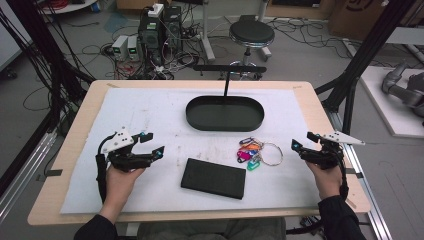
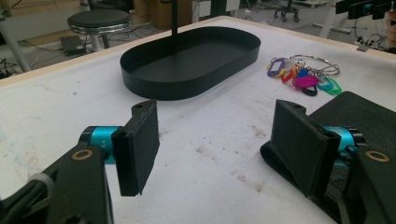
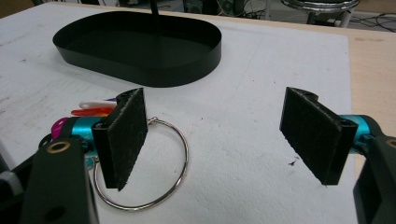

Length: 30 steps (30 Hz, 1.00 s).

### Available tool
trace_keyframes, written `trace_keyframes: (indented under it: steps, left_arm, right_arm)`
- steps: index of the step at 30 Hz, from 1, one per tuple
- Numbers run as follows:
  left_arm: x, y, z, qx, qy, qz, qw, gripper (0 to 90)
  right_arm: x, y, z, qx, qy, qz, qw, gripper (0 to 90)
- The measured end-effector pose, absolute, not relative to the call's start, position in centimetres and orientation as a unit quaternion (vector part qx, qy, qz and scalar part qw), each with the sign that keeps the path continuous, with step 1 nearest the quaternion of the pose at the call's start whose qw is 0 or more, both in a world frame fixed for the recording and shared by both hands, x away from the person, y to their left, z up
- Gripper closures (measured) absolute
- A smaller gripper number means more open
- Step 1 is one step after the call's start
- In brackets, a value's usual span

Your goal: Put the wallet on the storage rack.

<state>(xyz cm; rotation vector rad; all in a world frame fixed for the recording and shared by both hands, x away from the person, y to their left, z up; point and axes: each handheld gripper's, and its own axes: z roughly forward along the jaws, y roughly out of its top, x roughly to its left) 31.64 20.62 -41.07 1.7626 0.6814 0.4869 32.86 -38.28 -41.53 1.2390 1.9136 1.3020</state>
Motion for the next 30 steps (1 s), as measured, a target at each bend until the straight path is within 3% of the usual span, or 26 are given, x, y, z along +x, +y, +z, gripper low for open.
trace_keyframes:
  steps: [30]
  left_arm:
    - [33.5, 16.1, -41.8, 0.769, 0.279, 0.125, 0.561, 32.5]
  right_arm:
    - [31.9, -38.9, -41.6, 0.461, 0.702, 0.475, 0.263, 23.9]
